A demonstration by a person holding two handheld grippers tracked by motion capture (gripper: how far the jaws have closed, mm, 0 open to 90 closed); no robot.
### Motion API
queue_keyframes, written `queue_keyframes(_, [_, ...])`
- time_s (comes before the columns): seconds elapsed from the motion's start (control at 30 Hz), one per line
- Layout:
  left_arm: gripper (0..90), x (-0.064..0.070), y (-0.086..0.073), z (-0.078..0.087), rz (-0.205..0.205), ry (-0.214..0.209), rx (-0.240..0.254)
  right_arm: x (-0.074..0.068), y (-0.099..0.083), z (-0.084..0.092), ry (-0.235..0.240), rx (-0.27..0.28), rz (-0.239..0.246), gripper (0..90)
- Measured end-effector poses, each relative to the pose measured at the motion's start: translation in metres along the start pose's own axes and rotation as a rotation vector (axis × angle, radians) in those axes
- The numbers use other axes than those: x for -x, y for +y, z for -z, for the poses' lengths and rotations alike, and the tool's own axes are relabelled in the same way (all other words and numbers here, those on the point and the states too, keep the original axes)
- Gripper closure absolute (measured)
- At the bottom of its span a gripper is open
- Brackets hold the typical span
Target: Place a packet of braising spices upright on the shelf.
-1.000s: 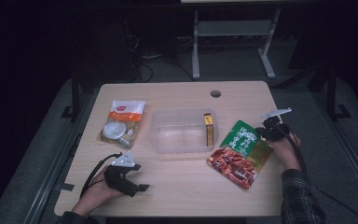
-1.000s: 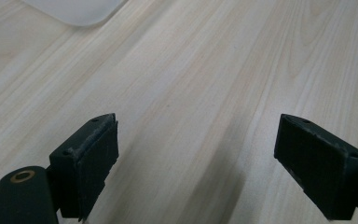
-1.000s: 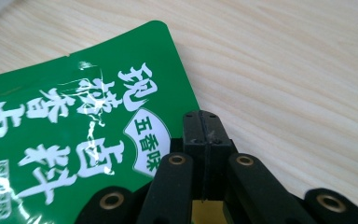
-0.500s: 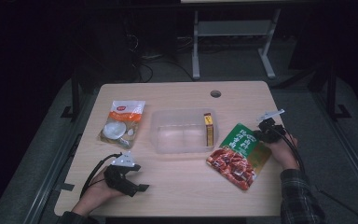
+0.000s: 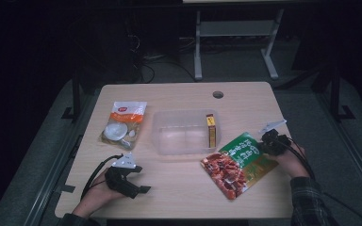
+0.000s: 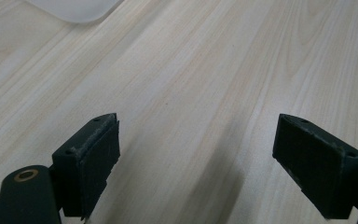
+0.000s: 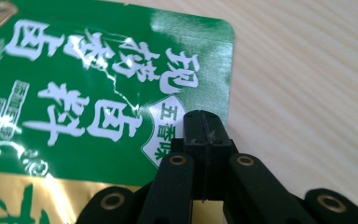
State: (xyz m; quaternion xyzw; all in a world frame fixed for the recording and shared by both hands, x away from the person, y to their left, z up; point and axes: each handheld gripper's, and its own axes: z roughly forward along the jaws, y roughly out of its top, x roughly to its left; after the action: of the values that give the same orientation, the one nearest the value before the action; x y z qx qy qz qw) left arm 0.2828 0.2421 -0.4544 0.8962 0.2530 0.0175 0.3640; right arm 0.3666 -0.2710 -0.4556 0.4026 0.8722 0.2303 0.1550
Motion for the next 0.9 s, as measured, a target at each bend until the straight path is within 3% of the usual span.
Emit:
queue_keyframes(0.23, [14.1,0.001,0.001,0.000,-0.012,-0.004,0.001,-0.019,-0.003,0.006,0.022,-0.016,0.052,90.0])
queue_keyframes(0.43, [14.1,0.000,0.000,0.000,-0.003,-0.001,0.005,-0.035,-0.009,0.011,0.079,-0.004,0.075,90.0])
queue_keyframes(0.9, [14.1,0.000,0.001,0.000,-0.018,0.001,0.018,-0.086,-0.004,0.015,0.168,-0.007,0.178,90.0])
